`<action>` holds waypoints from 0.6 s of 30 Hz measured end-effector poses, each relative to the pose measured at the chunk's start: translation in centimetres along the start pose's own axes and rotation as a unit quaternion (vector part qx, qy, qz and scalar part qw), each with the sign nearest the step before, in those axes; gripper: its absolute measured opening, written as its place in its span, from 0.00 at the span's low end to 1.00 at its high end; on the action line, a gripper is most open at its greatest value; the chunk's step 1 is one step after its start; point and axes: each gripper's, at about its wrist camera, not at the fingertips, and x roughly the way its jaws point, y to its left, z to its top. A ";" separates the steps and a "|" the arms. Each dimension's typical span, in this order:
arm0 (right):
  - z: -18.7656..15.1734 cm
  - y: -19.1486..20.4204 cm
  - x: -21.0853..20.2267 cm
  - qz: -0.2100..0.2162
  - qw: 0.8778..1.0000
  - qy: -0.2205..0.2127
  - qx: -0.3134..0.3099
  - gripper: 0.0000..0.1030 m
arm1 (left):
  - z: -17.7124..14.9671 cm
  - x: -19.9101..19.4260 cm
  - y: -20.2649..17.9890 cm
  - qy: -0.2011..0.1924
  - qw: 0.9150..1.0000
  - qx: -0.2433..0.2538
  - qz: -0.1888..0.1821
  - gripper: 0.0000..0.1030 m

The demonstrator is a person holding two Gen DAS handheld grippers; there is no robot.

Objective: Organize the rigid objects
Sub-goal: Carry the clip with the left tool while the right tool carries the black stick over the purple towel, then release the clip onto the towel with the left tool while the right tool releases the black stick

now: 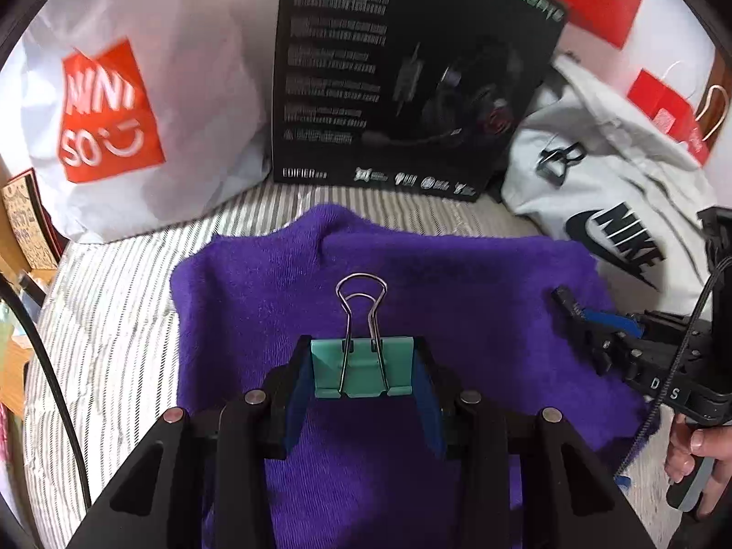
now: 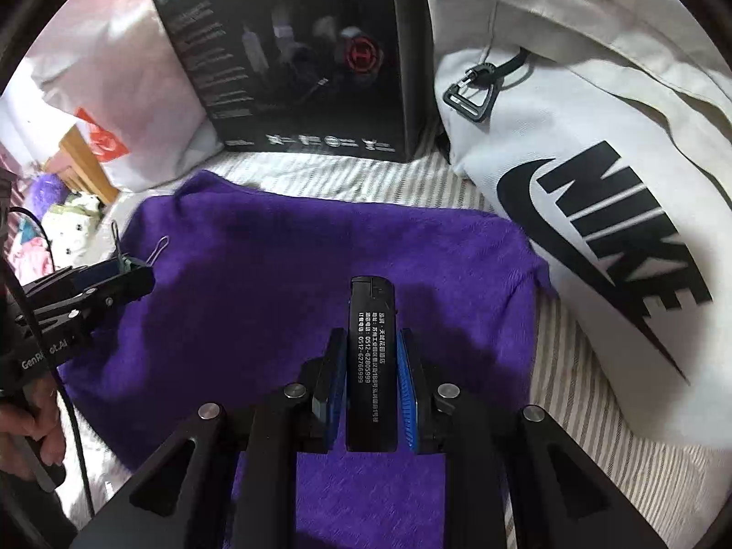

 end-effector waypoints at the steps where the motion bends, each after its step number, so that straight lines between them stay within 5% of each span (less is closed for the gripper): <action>1: 0.2 -0.1 0.4 -0.003 1.000 0.004 -0.001 0.21 | 0.1 0.6 0.0 0.006 1.000 0.001 0.003 0.38; 14: 0.8 0.8 2.7 -0.022 0.999 0.023 -0.029 0.22 | 0.4 3.4 -0.8 0.052 0.998 0.019 0.024 0.38; 16: 0.6 0.6 2.6 -0.007 0.999 0.021 -0.029 0.26 | 0.5 3.5 -0.8 0.052 0.998 0.018 0.024 0.38; 18: 0.5 0.6 2.5 0.010 0.999 0.023 -0.026 0.40 | 0.5 3.6 -0.9 0.054 0.998 0.021 0.024 0.39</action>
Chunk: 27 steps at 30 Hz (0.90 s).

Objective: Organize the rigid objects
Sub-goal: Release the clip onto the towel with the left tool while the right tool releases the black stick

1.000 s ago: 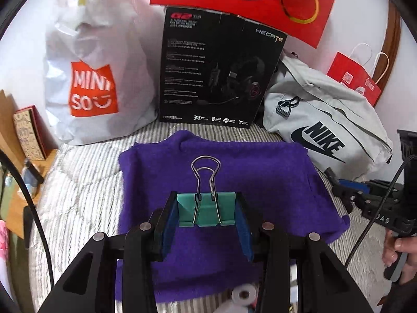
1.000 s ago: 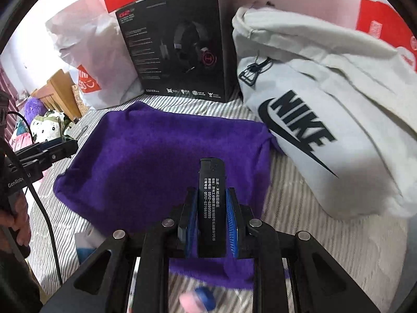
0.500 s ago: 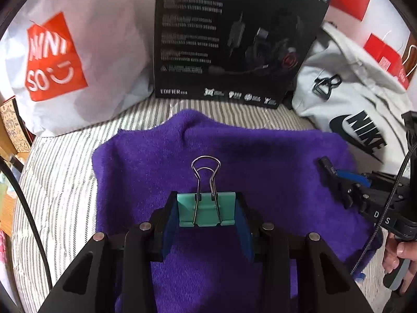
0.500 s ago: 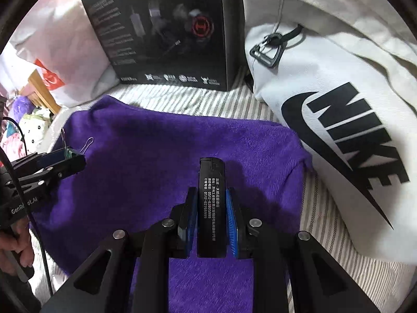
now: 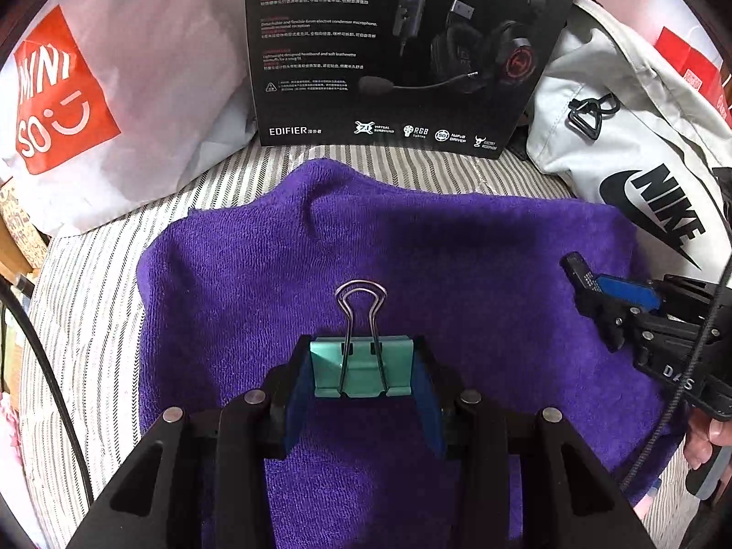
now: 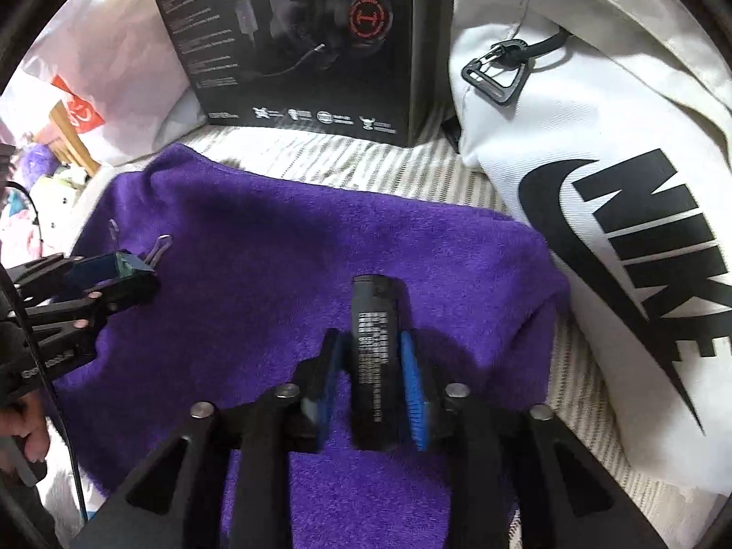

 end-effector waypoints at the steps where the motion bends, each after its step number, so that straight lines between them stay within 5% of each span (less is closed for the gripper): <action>1: -0.2 0.0 -0.1 0.004 1.000 0.001 0.003 0.43 | 0.0 0.0 -0.1 0.001 1.000 0.003 0.001 0.39; 7: -1.8 0.3 -2.1 -0.007 1.000 -0.001 0.007 0.49 | -0.7 -0.1 -0.6 0.007 1.000 0.008 -0.007 0.72; 13: -4.8 0.6 -7.6 0.012 0.999 -0.033 0.026 0.50 | -2.0 -1.8 0.0 0.025 1.000 -0.005 -0.001 0.72; 21: -10.7 1.5 -13.8 0.024 0.997 -0.068 0.042 0.57 | -7.0 -10.8 2.0 -0.019 0.998 -0.045 -0.046 0.78; 27: -15.8 1.8 -15.9 0.032 0.995 -0.064 0.064 0.60 | -13.4 -11.3 1.4 0.026 0.992 -0.098 -0.072 0.79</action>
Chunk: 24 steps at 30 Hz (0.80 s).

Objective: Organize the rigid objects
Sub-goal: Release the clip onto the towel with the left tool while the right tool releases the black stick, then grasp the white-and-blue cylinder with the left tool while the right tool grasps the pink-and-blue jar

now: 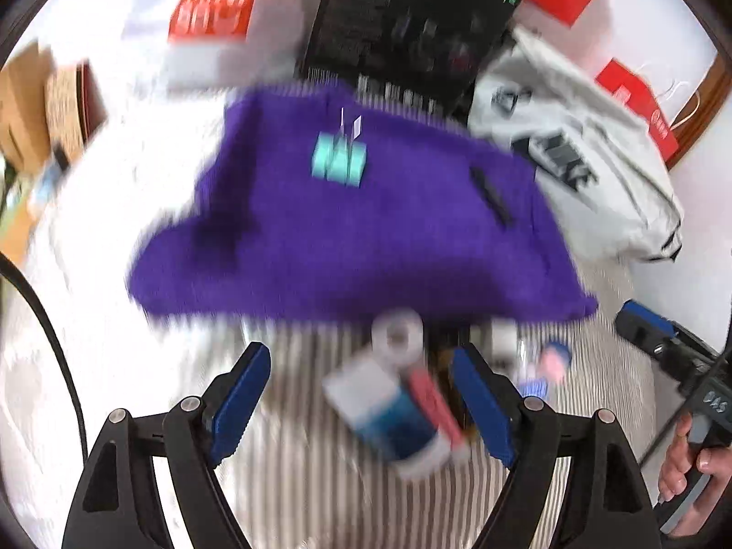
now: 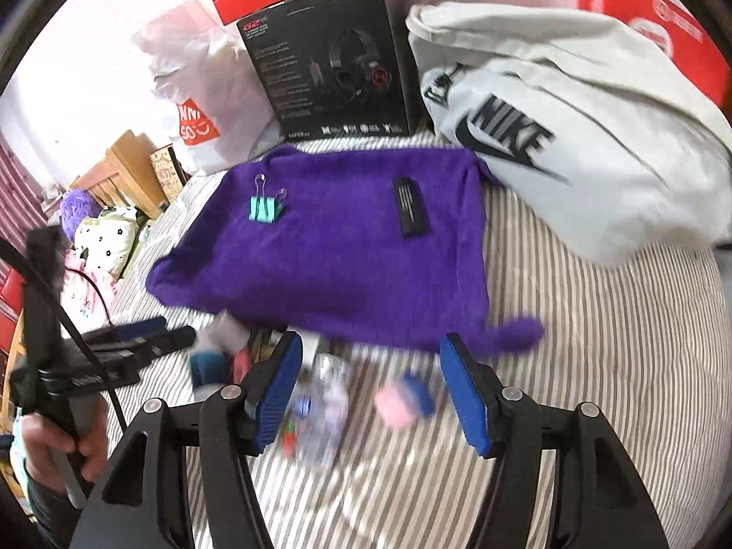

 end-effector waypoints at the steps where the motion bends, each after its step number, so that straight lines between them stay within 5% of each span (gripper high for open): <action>1: -0.5 0.0 -0.1 0.000 1.000 0.003 0.001 0.60 | -0.8 0.5 0.1 0.008 1.000 -0.009 -0.005 0.79; 7: -2.7 0.2 -1.1 -0.012 1.000 0.010 -0.007 0.60 | -2.5 2.2 -0.8 0.043 0.999 0.001 0.017 0.79; 24: -5.1 -0.1 0.2 -0.030 0.999 0.034 -0.023 0.60 | -2.9 2.0 -2.1 0.050 0.992 0.071 0.092 0.79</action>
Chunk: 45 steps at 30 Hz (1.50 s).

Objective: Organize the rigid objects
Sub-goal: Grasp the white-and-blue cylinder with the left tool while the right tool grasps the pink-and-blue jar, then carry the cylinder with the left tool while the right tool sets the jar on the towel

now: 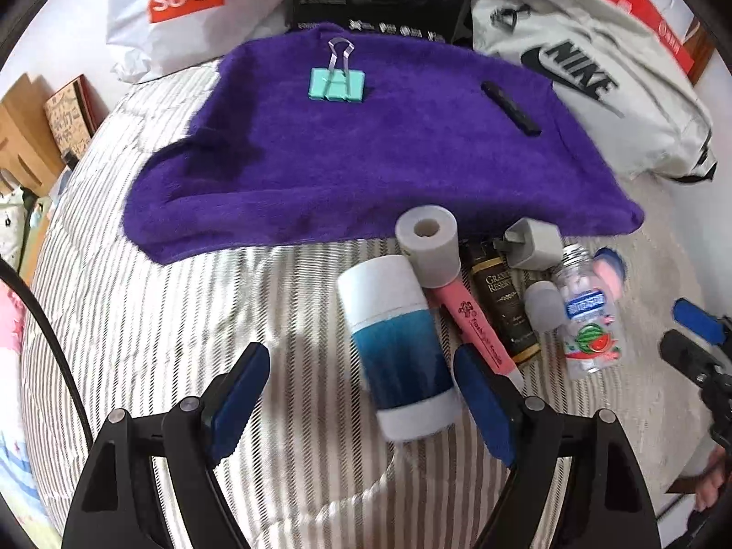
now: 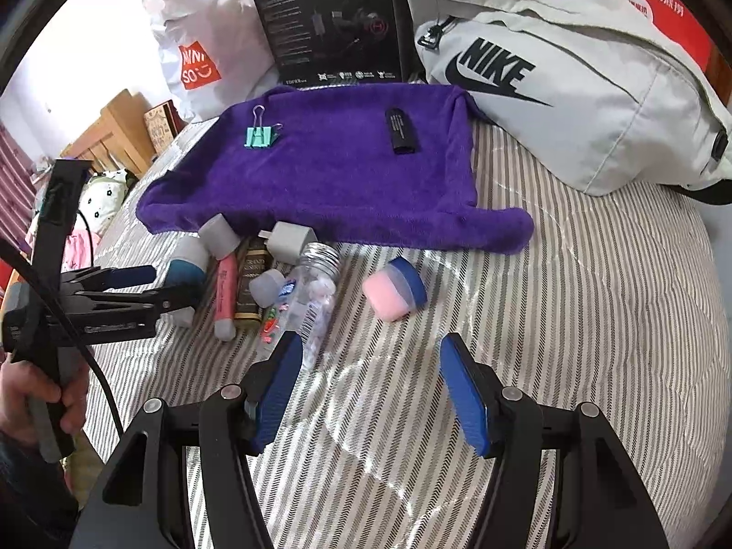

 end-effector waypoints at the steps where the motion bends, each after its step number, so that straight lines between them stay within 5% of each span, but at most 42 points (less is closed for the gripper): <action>1: 0.0 -0.2 0.0 -0.002 1.000 0.000 -0.001 0.60 | 0.0 0.4 -0.3 0.002 1.000 0.001 0.005 0.79; 11: 0.0 -1.8 0.6 0.000 1.000 0.001 0.024 0.60 | -0.3 0.3 1.7 -0.016 1.000 0.003 0.014 0.78; 15: 0.3 -2.0 1.7 0.001 1.000 0.006 0.024 0.60 | -0.2 0.6 0.7 -0.027 0.999 0.025 0.016 0.61; 17: 0.6 -1.8 2.2 -0.001 1.000 0.005 0.013 0.60 | -0.3 0.3 0.0 -0.039 0.998 0.041 0.016 0.36; 18: 0.8 -1.6 2.6 -0.005 1.000 0.006 0.005 0.60 | -0.3 0.2 -0.1 -0.042 0.998 0.041 0.010 0.33; 25: 1.8 -0.2 6.0 -0.036 0.996 0.029 -0.070 0.56 | -0.4 -0.1 -0.1 -0.049 0.998 0.044 0.003 0.33; 31: 2.0 0.3 6.9 -0.042 0.993 0.014 -0.112 0.38 | -0.5 0.0 0.1 -0.047 0.998 0.045 0.001 0.33; 45: 1.2 -0.2 6.3 -0.024 0.997 0.042 -0.063 0.36 | -0.7 0.0 -0.3 -0.058 0.997 0.048 0.006 0.33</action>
